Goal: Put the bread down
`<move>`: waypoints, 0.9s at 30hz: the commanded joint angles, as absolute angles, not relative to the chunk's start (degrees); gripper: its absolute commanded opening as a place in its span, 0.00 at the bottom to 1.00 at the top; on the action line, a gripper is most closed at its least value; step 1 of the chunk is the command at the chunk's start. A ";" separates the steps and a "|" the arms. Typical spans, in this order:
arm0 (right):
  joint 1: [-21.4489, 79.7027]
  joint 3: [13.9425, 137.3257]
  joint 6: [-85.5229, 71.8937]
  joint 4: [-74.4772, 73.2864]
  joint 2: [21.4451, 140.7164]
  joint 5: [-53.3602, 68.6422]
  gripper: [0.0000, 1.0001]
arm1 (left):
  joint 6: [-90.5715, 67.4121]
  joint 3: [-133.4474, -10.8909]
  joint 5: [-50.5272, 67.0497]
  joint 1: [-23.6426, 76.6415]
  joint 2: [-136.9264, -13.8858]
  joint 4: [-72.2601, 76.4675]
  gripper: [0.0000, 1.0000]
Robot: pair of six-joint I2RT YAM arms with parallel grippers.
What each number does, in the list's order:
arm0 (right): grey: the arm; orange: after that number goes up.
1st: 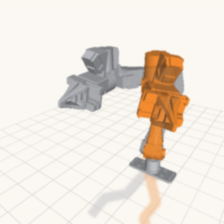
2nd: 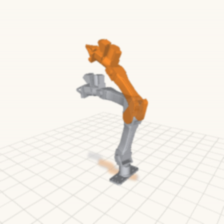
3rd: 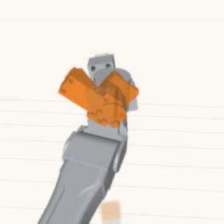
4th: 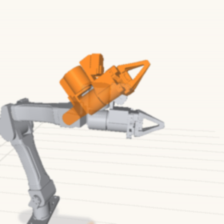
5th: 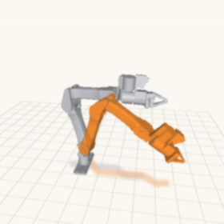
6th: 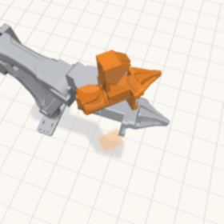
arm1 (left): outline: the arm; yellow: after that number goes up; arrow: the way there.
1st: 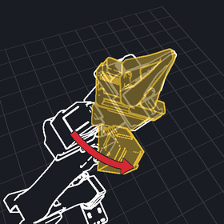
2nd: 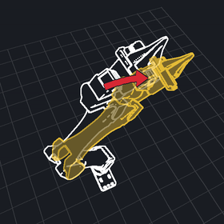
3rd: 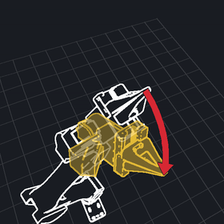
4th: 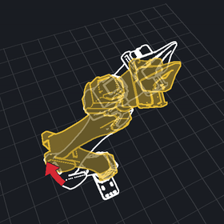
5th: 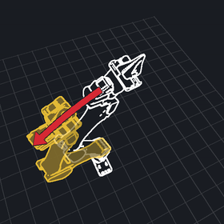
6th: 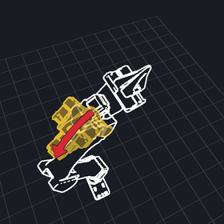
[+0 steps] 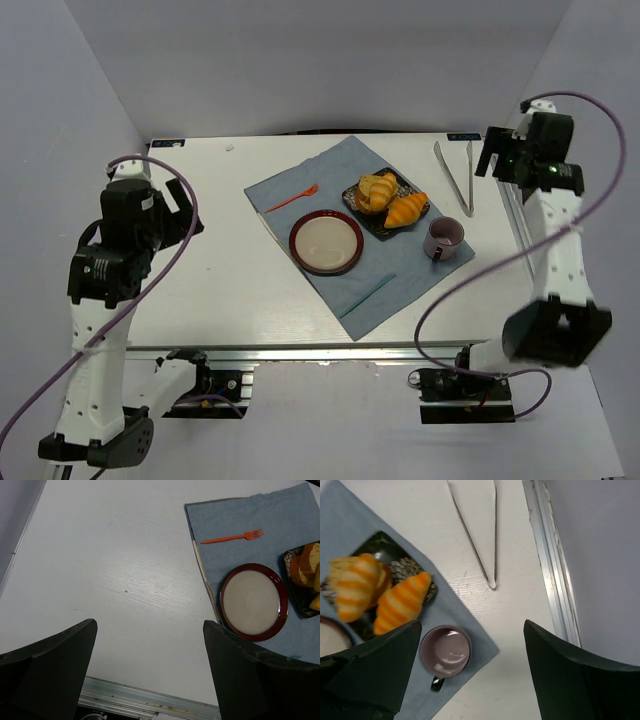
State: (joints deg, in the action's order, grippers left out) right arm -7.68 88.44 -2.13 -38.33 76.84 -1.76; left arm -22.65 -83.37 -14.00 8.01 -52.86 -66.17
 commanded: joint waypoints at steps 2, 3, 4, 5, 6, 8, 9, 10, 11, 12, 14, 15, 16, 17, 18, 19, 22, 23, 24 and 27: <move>-7.65 91.05 4.74 -29.72 88.73 -4.74 0.89 | -19.69 -85.17 -16.25 8.17 -56.59 -62.41 0.98; -7.65 91.40 5.70 -28.58 90.77 -5.36 0.89 | -19.51 -84.91 -16.35 8.17 -57.38 -61.18 0.98; -7.65 91.67 6.23 -27.69 92.62 -5.97 0.89 | -19.51 -84.64 -16.17 8.17 -58.35 -60.82 0.98; -7.65 92.10 6.68 -26.12 96.81 -6.50 0.89 | -19.69 -84.64 -16.08 8.17 -60.62 -60.12 0.98; -7.65 93.59 7.46 -25.49 99.03 -6.68 0.89 | -20.21 -84.81 -16.08 8.17 -61.78 -59.77 0.98; -7.65 95.70 8.26 -24.61 105.36 -6.68 0.89 | -20.65 -85.43 -16.26 8.17 -63.89 -58.98 0.98; -7.65 97.10 8.52 -24.70 107.73 -6.68 0.89 | -20.92 -85.69 -16.26 8.17 -65.81 -58.71 0.98; -7.65 100.43 9.05 -24.96 111.76 -6.68 0.89 | -20.92 -85.95 -16.35 8.17 -66.53 -58.54 0.98; -7.73 102.11 9.31 -25.13 113.71 -6.59 0.89 | -20.92 -86.22 -16.78 8.17 -67.58 -58.10 0.98; -7.73 103.87 9.58 -25.31 115.64 -6.33 0.89 | -20.83 -86.05 -16.61 8.17 -67.94 -57.83 0.98; -7.82 109.14 9.75 -26.19 120.66 -5.28 0.89 | -20.74 -85.17 -16.61 8.17 -68.46 -57.13 0.98; -7.91 110.73 9.67 -26.45 122.15 -4.75 0.89 | -20.92 -84.82 -16.61 8.17 -68.99 -56.87 0.98; -7.91 113.00 9.49 -26.54 124.43 -4.14 0.89 | -21.09 -84.47 -16.61 8.17 -69.34 -56.78 0.98; -8.00 113.72 9.32 -26.28 125.32 -3.70 0.89 | -21.44 -84.20 -16.70 8.17 -69.52 -56.60 0.98; -8.09 114.25 9.14 -26.19 126.12 -3.26 0.89 | -21.53 -83.85 -16.79 8.17 -70.13 -56.51 0.98; -8.09 114.78 9.05 -26.19 127.60 -2.82 0.89 | -21.45 -83.76 -16.87 8.17 -70.31 -56.51 0.98; -8.00 115.75 8.44 -25.67 129.54 -0.89 0.89 | -21.18 -83.85 -17.49 8.17 -71.19 -56.43 0.98; -8.09 115.75 8.00 -25.49 129.99 -0.70 0.89 | -21.01 -83.85 -17.75 8.17 -71.37 -56.43 0.98; -8.09 115.66 7.91 -25.31 130.34 -0.62 0.89 | -20.92 -83.76 -17.84 8.17 -71.54 -56.43 0.98; -8.00 115.40 7.38 -24.44 131.83 -0.53 0.89 | -20.92 -83.58 -18.10 8.17 -72.25 -56.60 0.98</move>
State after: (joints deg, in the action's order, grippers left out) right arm -7.79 113.14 7.88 -26.87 130.65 -2.02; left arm -20.99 -83.92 -16.91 8.01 -72.07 -57.76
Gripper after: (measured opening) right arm 0.895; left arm 0.983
